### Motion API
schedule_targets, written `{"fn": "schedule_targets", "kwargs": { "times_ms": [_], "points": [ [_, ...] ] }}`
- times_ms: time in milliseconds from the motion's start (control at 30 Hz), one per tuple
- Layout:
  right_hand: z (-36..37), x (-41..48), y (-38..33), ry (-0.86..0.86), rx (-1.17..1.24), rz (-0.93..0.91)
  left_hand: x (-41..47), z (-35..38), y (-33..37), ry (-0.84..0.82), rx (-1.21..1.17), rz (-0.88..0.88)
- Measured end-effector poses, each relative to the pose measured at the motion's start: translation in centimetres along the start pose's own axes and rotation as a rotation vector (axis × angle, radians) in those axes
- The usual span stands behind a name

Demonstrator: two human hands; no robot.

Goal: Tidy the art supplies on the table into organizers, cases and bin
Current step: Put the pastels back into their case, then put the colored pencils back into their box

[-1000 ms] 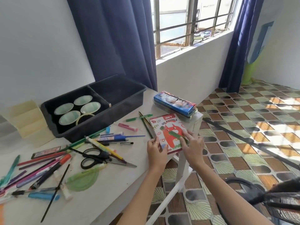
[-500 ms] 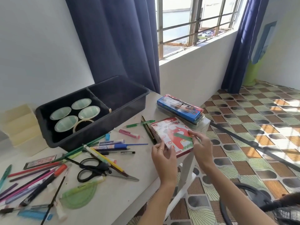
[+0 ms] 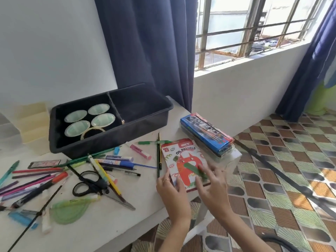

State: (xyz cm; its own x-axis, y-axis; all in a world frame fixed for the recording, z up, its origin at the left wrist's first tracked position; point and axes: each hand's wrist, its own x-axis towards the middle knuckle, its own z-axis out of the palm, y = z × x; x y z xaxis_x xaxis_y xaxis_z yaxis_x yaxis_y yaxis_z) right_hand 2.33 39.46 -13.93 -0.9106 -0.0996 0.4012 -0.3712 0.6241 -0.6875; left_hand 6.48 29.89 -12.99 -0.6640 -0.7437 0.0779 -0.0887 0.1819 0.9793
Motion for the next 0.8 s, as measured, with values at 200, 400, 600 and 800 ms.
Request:
{"fn": "schedule_targets", "kwargs": {
  "times_ms": [200, 400, 600, 800],
  "points": [
    [-1.7, 0.7, 3.6, -0.172, 0.043, -0.365, 1.3, 0.6, 0.5, 0.112, 0.019, -0.066],
    [-0.8, 3.0, 4.0, -0.143, -0.098, -0.475, 2.0, 1.4, 1.3, 0.111, 0.010, -0.055],
    [-0.7, 4.3, 3.9, -0.161, -0.126, -0.472, 1.7, 2.2, 0.5, 0.055, 0.018, -0.023],
    [-0.6, 5.2, 4.0, -0.171, -0.143, -0.480, 2.0, 2.2, 0.1, -0.030, 0.135, 0.067]
  ]
}}
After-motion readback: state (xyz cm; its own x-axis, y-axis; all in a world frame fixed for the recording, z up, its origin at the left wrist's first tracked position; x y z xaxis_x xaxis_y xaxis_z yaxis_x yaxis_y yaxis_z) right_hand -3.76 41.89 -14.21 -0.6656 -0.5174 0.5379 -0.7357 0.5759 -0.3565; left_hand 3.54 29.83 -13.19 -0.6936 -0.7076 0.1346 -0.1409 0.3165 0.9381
